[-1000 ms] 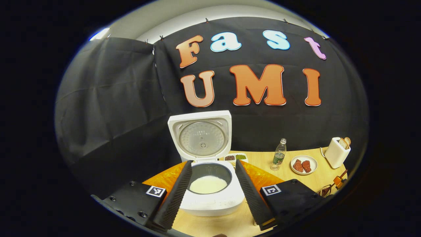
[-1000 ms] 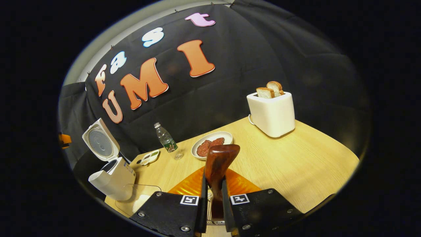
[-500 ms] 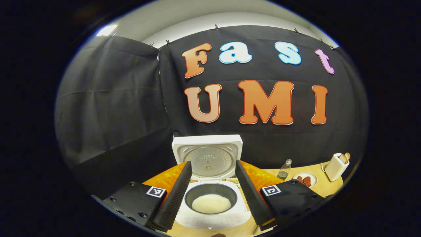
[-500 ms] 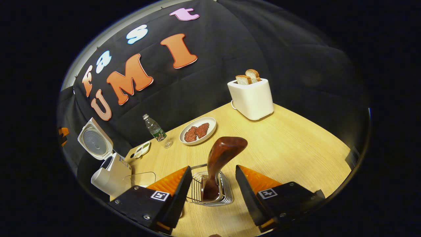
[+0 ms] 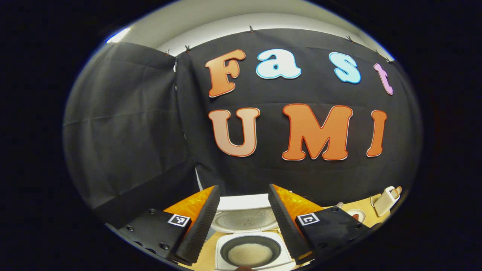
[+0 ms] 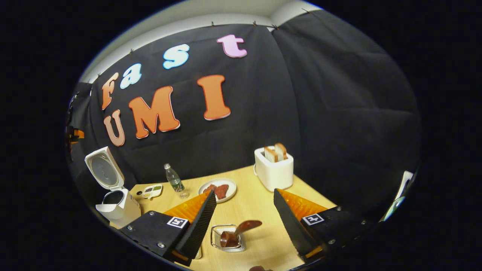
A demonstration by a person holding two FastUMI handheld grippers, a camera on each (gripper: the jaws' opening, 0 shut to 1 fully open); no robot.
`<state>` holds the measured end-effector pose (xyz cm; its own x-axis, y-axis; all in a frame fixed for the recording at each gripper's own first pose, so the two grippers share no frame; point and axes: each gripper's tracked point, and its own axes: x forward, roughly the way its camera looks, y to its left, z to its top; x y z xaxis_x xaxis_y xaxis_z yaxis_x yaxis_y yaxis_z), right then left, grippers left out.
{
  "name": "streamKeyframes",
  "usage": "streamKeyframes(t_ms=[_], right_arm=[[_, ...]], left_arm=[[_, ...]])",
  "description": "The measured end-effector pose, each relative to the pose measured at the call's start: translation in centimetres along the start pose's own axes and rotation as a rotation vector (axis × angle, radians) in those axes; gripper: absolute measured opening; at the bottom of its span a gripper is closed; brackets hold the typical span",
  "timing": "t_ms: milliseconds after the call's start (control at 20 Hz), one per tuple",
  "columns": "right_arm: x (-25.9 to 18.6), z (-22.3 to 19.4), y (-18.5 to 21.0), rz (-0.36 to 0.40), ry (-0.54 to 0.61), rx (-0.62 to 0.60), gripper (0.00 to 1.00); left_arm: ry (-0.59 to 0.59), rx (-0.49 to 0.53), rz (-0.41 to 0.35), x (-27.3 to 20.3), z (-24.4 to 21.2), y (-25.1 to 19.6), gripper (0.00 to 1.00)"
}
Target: Close the left gripper, press the button to open the rice cooker; take a wooden spoon from the chopstick holder with the right hand, scoop a spoonful of rice and pour it into the rice cooker, then put the wooden spoon back into the chopstick holder.
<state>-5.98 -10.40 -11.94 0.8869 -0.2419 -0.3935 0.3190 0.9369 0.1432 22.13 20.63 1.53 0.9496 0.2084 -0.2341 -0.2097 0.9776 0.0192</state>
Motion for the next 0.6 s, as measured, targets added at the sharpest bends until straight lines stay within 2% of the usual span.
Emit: streamKeyframes(t_ms=[50,100,150,200,250,300,500,550,600], right_arm=[[-0.4,2.1,0.7,0.009,-0.043,-0.035,0.94],[-0.8,4.1,1.8,0.024,-0.081,-0.055,0.94],[-1.1,6.0,2.9,0.041,-0.113,-0.064,0.95],[-1.3,7.7,4.1,0.061,-0.145,-0.064,0.95],[-1.5,8.3,5.5,0.075,-0.165,-0.068,0.95],[-1.6,9.3,6.1,0.08,-0.182,-0.073,0.95],[-2.6,12.3,8.0,0.089,-0.225,-0.114,0.95],[-2.8,13.1,8.2,0.085,-0.24,-0.125,0.95],[-3.1,13.6,8.4,0.081,-0.253,-0.131,1.0]], left_arm=[[0.01,0.001,-0.016,1.7,0.1,-0.6,0.88],[0.027,0.006,-0.015,3.8,-1.2,-0.9,0.84],[0.05,0.013,-0.019,5.2,-1.9,-1.1,0.88],[0.069,0.018,-0.016,6.7,-2.3,-1.1,0.89],[0.098,0.036,-0.015,7.9,-3.1,-1.1,0.84],[0.119,0.042,-0.014,9.3,-3.7,-0.9,0.89],[0.275,0.026,-0.013,13.2,-6.8,-0.2,0.9],[0.299,0.054,-0.028,13.7,-7.3,-0.5,0.84],[0.333,0.066,-0.023,13.5,-6.7,-0.2,0.84]])
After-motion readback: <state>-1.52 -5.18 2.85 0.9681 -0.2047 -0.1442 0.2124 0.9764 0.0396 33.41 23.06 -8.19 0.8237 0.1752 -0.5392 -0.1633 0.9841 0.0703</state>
